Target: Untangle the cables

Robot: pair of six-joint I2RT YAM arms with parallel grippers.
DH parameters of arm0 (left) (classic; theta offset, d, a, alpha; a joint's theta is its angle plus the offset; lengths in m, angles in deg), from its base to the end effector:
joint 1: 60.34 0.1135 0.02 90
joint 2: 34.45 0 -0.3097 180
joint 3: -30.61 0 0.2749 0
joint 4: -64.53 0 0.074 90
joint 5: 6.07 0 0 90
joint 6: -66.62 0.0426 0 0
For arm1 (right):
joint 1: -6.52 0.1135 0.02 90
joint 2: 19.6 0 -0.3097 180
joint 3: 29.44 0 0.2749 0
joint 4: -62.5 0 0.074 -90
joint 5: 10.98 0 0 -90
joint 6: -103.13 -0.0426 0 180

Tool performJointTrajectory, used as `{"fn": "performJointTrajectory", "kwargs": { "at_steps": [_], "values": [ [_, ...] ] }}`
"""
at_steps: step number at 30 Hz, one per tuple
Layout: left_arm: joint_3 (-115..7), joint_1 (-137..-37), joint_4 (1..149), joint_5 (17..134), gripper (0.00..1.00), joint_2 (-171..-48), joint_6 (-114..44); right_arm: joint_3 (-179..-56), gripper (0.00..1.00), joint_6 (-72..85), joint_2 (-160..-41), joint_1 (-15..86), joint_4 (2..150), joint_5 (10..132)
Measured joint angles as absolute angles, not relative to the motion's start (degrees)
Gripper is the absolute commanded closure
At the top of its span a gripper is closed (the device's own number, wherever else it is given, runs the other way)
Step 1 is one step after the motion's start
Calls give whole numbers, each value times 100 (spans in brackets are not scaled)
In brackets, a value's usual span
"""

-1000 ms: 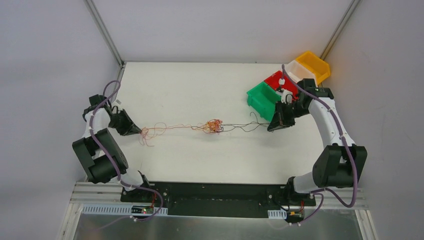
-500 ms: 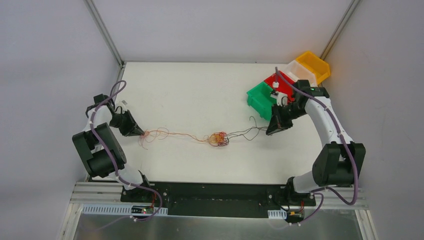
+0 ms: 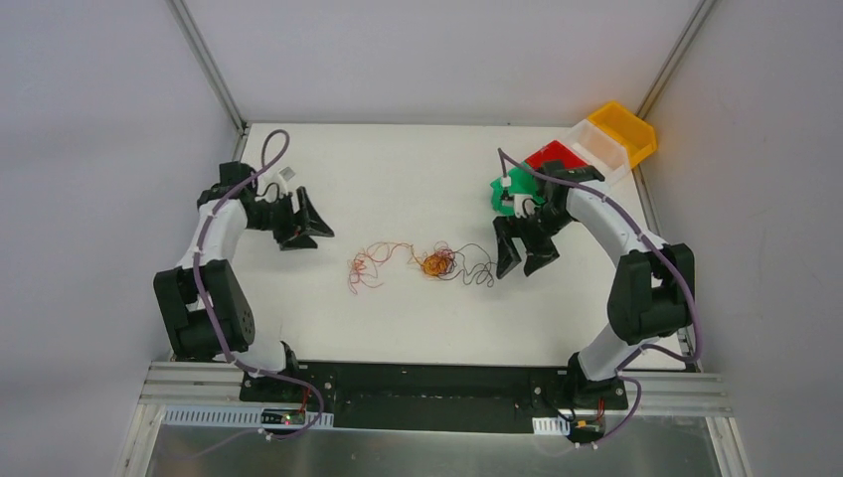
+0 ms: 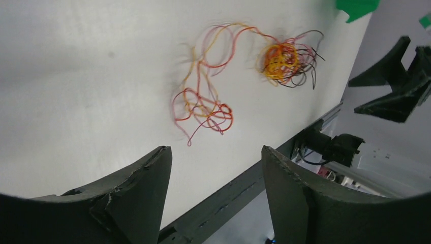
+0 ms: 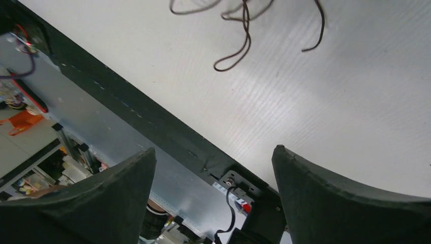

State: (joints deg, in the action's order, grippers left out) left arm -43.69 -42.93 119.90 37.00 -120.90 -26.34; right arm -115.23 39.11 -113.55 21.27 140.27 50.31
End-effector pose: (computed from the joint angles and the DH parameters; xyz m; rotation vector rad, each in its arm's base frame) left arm 0.3041 0.0628 0.2695 -0.2279 2.4786 -1.0059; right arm 0.3056 0.1016 0.2724 -1.0458 2.7407 0.7369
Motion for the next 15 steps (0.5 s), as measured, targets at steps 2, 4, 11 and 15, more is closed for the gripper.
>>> {"fn": "performJointTrajectory", "kwargs": {
  "at_steps": [2,4,11,15],
  "values": [
    [-4476,-4846,11701,3507,34,-11966,-2827,-11711,17,3744,-11364,2129,13953,4915],
    [-4504,-5465,11292,3335,36,-11926,-3120,-11960,24,3487,-11403,2146,13739,4631],
    [-4721,-7384,9459,3125,39,-13146,-4534,-12461,33,2483,-12297,2715,12753,4021],
    [-4780,-8018,8785,3162,39,-14047,-5113,-12511,34,2000,-12966,3077,12231,3962]
  ]
}}
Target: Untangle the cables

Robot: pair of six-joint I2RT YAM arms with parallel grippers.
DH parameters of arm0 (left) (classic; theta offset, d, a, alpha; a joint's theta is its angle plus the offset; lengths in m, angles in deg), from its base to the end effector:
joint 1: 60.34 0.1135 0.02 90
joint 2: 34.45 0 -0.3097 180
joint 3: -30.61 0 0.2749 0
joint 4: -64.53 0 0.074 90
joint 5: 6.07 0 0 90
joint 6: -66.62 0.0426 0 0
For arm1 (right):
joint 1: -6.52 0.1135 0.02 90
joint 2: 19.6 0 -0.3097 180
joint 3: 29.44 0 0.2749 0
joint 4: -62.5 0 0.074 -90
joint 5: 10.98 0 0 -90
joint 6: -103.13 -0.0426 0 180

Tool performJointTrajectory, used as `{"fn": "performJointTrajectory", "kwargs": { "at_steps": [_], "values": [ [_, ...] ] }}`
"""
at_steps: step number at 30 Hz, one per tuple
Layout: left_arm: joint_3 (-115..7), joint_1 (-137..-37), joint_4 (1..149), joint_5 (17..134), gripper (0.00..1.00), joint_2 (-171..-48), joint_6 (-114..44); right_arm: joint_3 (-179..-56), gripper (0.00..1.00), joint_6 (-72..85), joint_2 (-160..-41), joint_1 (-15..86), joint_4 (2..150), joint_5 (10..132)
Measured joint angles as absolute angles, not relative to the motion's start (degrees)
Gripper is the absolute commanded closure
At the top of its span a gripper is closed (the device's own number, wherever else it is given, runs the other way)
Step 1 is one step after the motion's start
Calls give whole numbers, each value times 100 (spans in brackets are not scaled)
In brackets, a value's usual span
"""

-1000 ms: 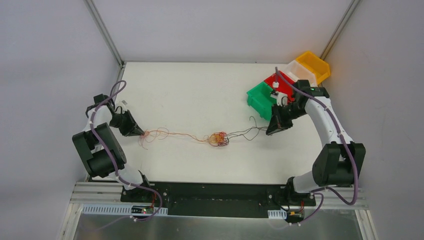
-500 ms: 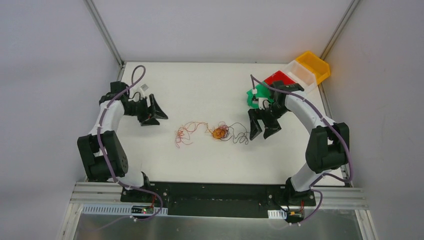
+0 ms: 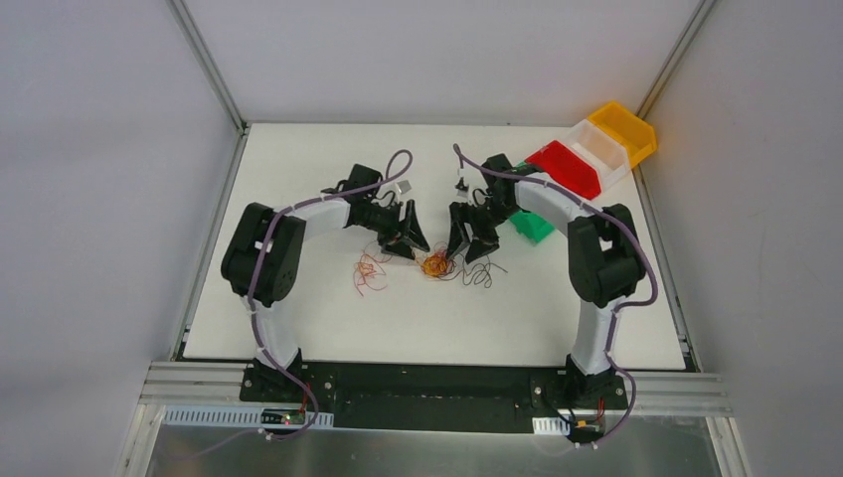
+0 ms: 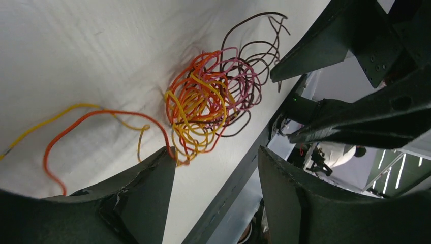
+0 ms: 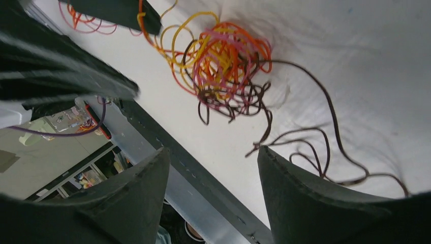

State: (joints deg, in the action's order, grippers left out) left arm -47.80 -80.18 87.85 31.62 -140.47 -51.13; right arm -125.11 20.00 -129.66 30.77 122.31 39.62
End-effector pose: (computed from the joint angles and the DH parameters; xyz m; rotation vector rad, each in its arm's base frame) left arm 0.3762 -0.1716 0.2061 0.2611 2.5145 -1.4756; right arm 0.3733 0.1978 0.2332 -0.8830 2.6538 1.0473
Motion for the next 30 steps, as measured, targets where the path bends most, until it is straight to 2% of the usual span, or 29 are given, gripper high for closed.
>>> {"fn": "performJointTrajectory", "kwargs": {
  "at_steps": [2,4,6,8,9,10,12,13,14,18,22,25,30],
  "values": [
    [-4764,-8252,8554,3190,39,-14320,-5345,-12509,38,1808,-13180,3182,12012,3956],
    [-4712,-8405,8278,3199,40,-14510,-5574,-12505,47,1616,-13329,3233,11791,3956],
    [-4659,-8481,8068,3206,45,-14661,-5742,-12496,52,1434,-13440,3244,11590,3949],
    [-4642,-8516,7874,3210,50,-14822,-5919,-12448,54,1244,-13560,3244,11365,3943],
    [-4633,-8518,7806,3186,54,-14873,-6007,-12404,54,1176,-13597,3244,11278,3934],
    [-4600,-8516,7714,3162,63,-14910,-6079,-12321,58,1100,-13635,3244,11184,3930],
    [-4509,-8516,7568,3168,83,-14910,-6188,-12148,77,1015,-13643,3241,11085,3932],
    [-4432,-8514,7481,3175,92,-14910,-6239,-12068,91,988,-13643,3239,11053,3932],
    [-4342,-8512,7419,3195,100,-14908,-6280,-12000,100,966,-13643,3237,11013,3932],
    [-3999,-8490,7297,3199,100,-14781,-6376,-11777,100,931,-13632,3213,10987,3982],
    [-3713,-8245,7520,3197,100,-14027,-6243,-11480,100,1185,-13267,3077,11147,4225],
    [-3562,-7557,7983,3192,100,-13129,-5860,-11206,100,1498,-12653,2765,11468,4410],
    [-3551,-5797,9030,3201,100,-11959,-4988,-11053,100,2090,-11554,1963,12052,4620]
  ]
}}
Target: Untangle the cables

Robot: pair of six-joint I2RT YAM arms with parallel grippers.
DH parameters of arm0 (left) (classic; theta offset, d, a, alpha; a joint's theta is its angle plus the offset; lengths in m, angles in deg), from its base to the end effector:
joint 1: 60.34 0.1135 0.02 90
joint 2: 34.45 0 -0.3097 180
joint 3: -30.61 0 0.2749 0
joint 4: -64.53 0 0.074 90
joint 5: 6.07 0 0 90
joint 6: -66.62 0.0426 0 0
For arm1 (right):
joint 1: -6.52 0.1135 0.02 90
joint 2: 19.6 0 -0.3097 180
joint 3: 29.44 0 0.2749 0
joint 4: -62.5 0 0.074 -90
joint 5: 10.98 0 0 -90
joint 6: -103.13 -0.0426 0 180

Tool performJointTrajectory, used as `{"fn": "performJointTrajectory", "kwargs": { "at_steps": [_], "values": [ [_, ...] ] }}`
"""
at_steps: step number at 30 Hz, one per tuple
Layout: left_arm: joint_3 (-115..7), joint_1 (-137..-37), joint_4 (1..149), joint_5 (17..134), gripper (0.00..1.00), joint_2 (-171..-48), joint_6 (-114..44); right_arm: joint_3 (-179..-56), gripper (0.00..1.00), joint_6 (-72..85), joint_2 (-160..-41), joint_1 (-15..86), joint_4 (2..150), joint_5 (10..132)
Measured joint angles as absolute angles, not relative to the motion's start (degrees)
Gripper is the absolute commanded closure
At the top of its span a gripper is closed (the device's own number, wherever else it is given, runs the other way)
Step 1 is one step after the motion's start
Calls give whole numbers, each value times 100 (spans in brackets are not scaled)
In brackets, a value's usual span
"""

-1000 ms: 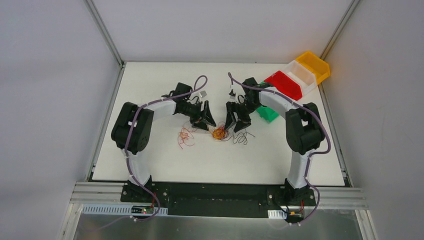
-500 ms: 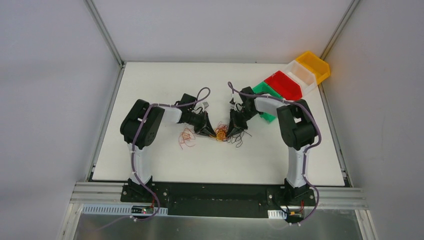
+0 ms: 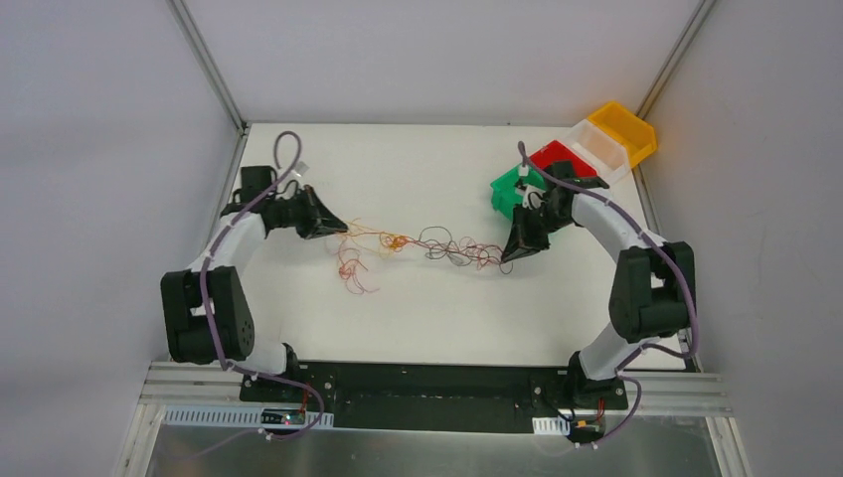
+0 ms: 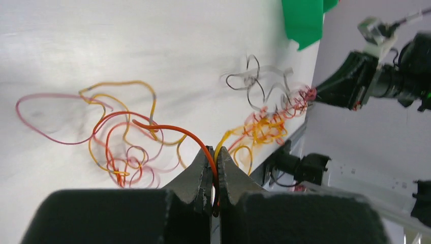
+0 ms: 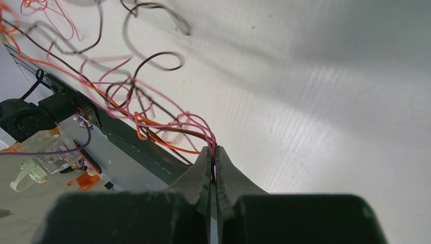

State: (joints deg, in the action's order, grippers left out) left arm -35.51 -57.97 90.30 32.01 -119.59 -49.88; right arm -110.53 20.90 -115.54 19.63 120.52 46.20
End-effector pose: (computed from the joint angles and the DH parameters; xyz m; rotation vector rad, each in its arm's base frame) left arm 0.3259 -0.0201 0.2619 -0.1195 2.2986 -1.2704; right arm 0.3357 0.1019 0.2462 -0.6197 2.6888 0.8303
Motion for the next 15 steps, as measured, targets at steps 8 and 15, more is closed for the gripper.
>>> {"fn": "performJointTrajectory", "kwargs": {
  "at_steps": [8,15],
  "values": [
    [-4264,-3594,11074,3039,100,-11544,-3509,-11051,100,2877,-10972,1189,12917,4622],
    [-4968,-2671,11751,3101,100,-11865,-2621,-11049,100,3734,-10607,409,13756,4966]
  ]
}}
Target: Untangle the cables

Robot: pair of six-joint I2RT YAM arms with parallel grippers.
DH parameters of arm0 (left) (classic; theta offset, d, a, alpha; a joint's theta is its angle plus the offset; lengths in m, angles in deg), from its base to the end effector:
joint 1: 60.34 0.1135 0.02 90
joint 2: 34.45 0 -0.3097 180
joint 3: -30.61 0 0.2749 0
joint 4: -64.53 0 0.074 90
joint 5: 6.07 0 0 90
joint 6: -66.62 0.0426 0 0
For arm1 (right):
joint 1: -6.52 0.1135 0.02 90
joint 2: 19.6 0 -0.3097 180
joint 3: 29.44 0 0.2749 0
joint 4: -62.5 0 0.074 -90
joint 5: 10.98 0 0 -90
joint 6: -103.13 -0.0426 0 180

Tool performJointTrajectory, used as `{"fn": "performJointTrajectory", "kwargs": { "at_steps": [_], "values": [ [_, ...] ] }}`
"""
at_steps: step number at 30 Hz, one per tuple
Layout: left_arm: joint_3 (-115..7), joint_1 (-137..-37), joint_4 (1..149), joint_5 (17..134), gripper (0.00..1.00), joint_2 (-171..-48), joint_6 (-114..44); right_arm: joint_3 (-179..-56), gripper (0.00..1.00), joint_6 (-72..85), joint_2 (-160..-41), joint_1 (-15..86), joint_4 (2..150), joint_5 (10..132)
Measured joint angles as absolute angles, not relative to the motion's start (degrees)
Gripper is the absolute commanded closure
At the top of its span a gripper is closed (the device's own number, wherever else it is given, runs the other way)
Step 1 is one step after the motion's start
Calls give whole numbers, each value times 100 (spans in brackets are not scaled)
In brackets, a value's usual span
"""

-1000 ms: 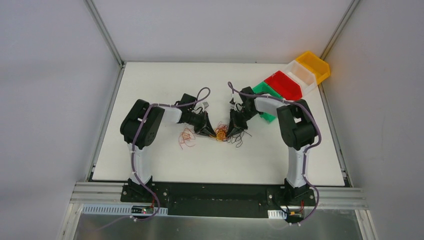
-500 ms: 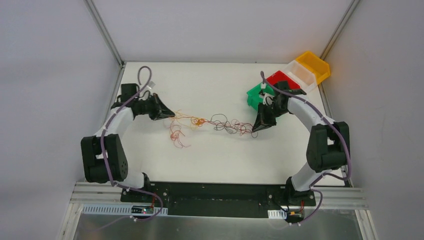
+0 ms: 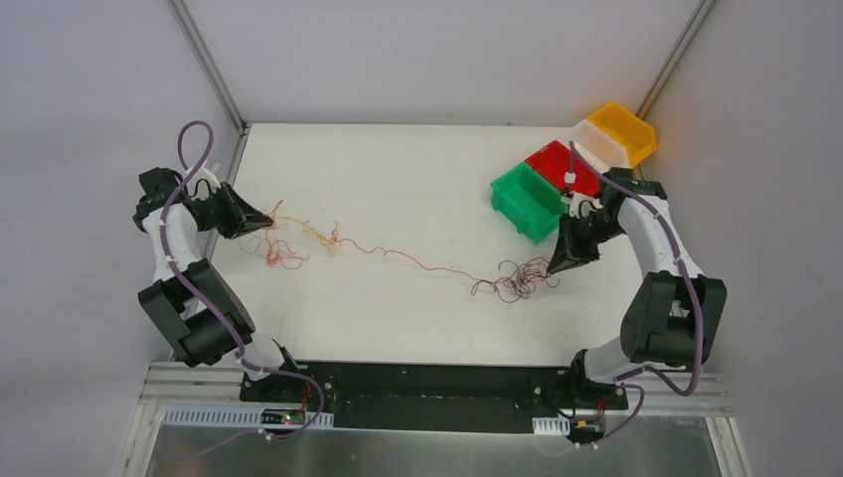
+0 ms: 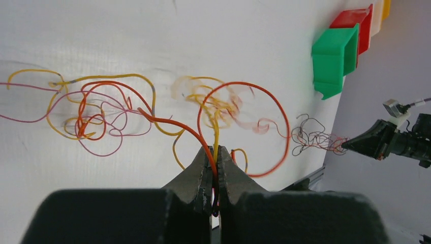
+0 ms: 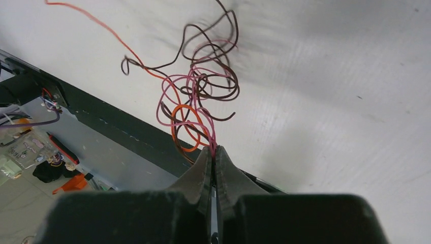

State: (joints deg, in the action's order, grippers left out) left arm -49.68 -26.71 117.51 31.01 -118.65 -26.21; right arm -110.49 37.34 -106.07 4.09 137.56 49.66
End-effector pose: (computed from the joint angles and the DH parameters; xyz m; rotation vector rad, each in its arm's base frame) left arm 0.2831 0.1475 0.3194 -0.3813 2.2042 -0.8871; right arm 0.2936 0.0084 0.2870 -0.5871 2.7292 0.6579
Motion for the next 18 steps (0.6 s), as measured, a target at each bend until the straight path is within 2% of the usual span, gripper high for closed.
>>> {"fn": "performJointTrajectory", "kwargs": {
  "at_steps": [8,12,14,16,18],
  "values": [
    [-5042,-2696,11992,2948,100,-12119,-2390,-11053,100,4378,-10435,-120,14362,5095],
    [-5042,-3465,12014,2812,100,-11804,-2466,-11184,100,4402,-10435,-52,14513,4966],
    [-5053,-4009,12016,2694,100,-11544,-2606,-11272,77,4402,-10437,50,14535,4909],
    [-5118,-4702,12020,2528,100,-11271,-2829,-11340,43,4385,-10443,229,14550,4828],
    [-5153,-5399,11893,2355,100,-11039,-3106,-11410,28,4387,-10467,446,14556,4725]
  ]
}}
